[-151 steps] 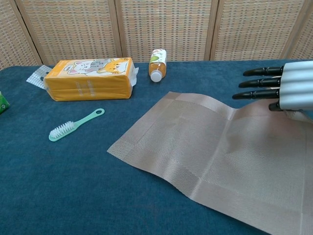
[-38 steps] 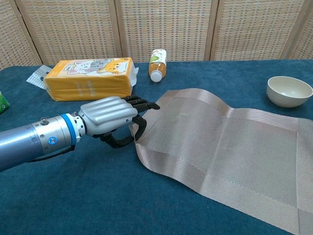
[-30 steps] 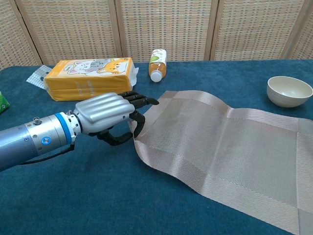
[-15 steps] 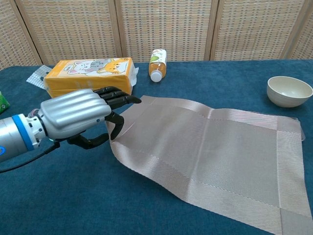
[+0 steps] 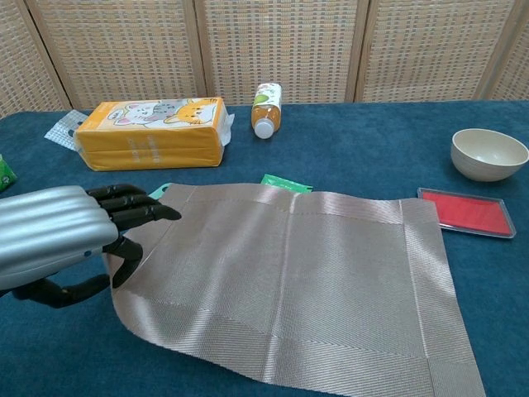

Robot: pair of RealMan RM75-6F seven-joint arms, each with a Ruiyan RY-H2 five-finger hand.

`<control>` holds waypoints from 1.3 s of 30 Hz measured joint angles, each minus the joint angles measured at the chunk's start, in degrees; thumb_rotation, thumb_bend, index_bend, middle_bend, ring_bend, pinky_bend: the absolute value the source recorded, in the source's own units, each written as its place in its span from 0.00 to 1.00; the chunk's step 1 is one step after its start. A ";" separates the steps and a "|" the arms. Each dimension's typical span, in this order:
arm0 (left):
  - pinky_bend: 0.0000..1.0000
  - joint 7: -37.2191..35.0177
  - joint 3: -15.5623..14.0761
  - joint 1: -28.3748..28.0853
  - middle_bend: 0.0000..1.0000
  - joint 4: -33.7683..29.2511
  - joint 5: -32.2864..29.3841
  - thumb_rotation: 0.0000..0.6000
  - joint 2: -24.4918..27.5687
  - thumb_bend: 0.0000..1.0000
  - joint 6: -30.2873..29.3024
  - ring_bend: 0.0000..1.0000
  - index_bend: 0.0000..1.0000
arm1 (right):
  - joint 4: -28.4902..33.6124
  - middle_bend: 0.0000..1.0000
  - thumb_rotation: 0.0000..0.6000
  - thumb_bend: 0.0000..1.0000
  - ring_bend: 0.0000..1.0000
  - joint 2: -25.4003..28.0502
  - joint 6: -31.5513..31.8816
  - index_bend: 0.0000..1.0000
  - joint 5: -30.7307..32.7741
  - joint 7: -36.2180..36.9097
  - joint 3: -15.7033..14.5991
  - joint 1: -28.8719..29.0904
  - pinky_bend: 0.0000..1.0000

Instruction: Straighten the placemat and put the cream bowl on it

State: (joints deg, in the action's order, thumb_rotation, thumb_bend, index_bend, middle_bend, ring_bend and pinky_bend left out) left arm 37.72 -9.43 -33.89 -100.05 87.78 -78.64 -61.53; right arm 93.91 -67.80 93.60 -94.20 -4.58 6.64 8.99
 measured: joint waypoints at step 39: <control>0.00 -5.61 -1.60 0.40 0.00 -5.24 2.84 1.00 4.76 0.00 6.73 0.00 0.00 | -0.03 0.00 1.00 0.00 0.00 -0.34 -0.25 0.04 -0.51 -1.57 0.26 -0.30 0.00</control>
State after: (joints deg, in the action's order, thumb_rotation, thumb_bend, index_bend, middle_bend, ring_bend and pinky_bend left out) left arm 32.11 -11.02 -33.48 -105.29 90.63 -73.88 -54.79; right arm 93.88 -68.14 93.34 -94.71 -6.15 6.89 8.69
